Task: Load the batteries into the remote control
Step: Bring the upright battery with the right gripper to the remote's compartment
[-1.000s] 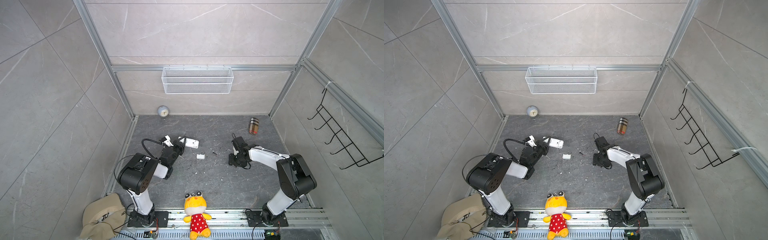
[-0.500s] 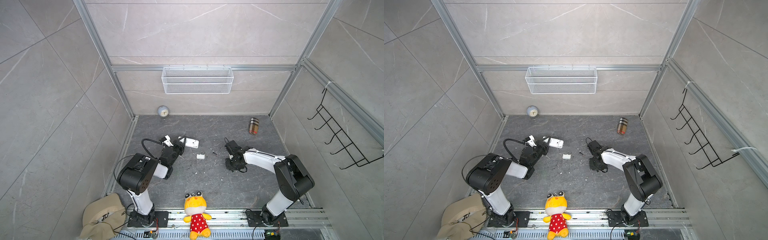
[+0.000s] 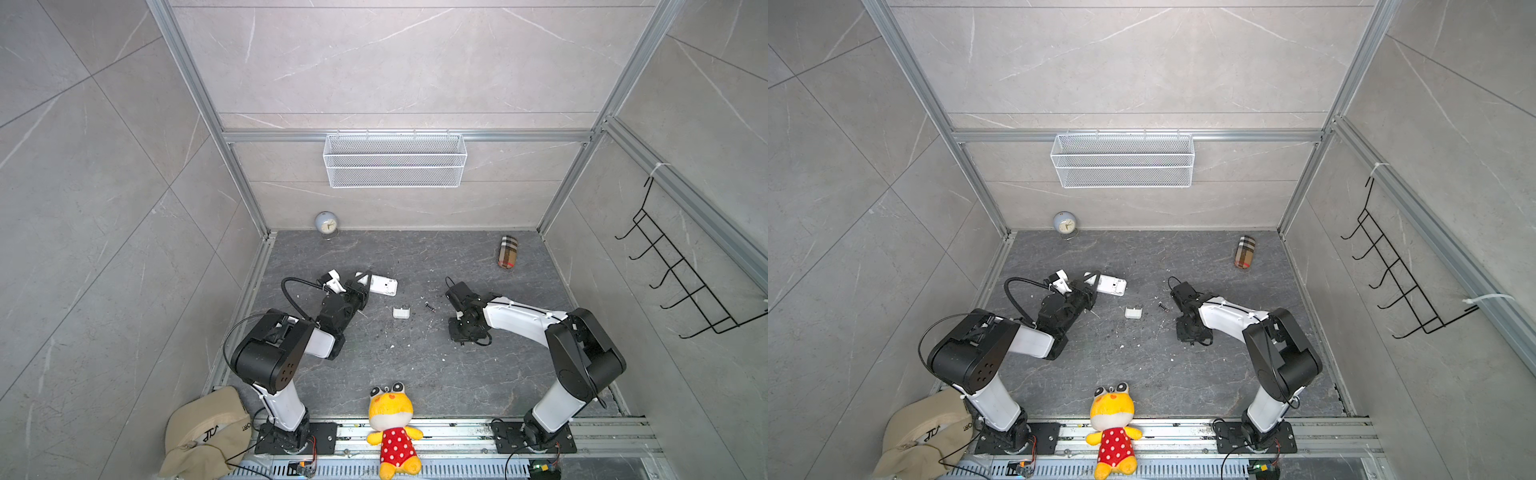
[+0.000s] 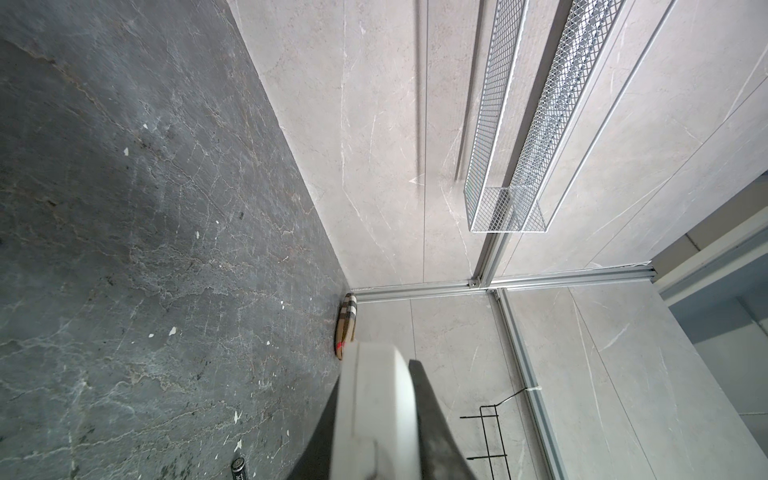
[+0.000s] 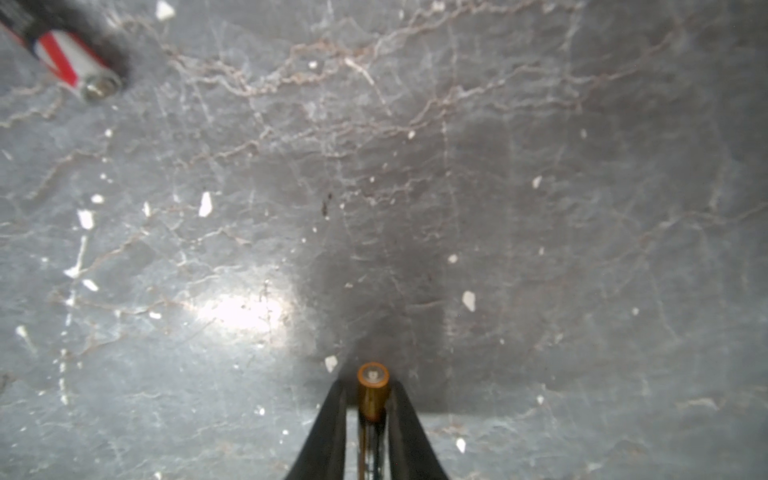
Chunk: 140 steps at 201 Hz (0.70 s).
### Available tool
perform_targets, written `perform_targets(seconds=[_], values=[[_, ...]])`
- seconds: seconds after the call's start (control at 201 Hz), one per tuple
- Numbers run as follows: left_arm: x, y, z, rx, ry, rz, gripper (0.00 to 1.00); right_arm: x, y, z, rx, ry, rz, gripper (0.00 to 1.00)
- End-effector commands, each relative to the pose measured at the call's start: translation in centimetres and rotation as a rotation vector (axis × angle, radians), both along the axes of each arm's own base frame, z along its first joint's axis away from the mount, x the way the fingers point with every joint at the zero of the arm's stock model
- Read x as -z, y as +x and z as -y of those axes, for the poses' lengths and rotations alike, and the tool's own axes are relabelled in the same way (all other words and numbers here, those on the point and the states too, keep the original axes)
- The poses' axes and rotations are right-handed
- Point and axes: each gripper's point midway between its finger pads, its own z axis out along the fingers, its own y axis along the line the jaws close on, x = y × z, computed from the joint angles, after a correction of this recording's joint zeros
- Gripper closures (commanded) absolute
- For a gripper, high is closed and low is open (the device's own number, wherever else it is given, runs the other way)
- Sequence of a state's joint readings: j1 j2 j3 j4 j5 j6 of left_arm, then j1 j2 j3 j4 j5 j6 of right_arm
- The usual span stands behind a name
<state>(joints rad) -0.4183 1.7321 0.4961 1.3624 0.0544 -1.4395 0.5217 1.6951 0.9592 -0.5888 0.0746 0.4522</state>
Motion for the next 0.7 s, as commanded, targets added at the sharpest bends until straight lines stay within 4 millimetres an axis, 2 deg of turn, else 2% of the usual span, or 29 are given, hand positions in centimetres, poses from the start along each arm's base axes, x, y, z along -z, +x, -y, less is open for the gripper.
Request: perform_targets(seconds=[0.0, 0.139, 0.299, 0.393, 0.443, 0.503, 0.692], values=[[-2.3, 0.0, -0.4, -0.011, -0.031, 0.071, 0.93, 1.6, -3.1, 1.4, 0.002, -0.07, -0.111, 0.77], [-2.0, 0.1, -0.3, -0.008, -0.032, 0.062, 0.93, 1.7, -3.7, 1.6, -0.001, -0.074, -0.117, 0.76], [-2.3, 0.1, -0.1, -0.002, -0.036, 0.068, 0.93, 1.7, -3.4, 1.3, -0.003, -0.075, -0.117, 0.77], [-2.3, 0.0, -0.2, -0.004, -0.039, 0.066, 0.93, 1.8, -3.3, 1.2, -0.004, -0.073, -0.115, 0.84], [-2.3, 0.1, -0.2, -0.004, -0.041, 0.065, 0.93, 1.7, -3.2, 1.2, -0.004, -0.074, -0.111, 0.91], [-2.2, 0.1, -0.1, -0.005, -0.043, 0.062, 0.93, 1.4, -2.8, 1.1, -0.001, -0.075, -0.097, 0.95], [-2.1, 0.4, 0.0, -0.016, -0.055, 0.055, 0.93, -0.4, -0.5, 0.2, 0.026, -0.044, -0.011, 0.96]])
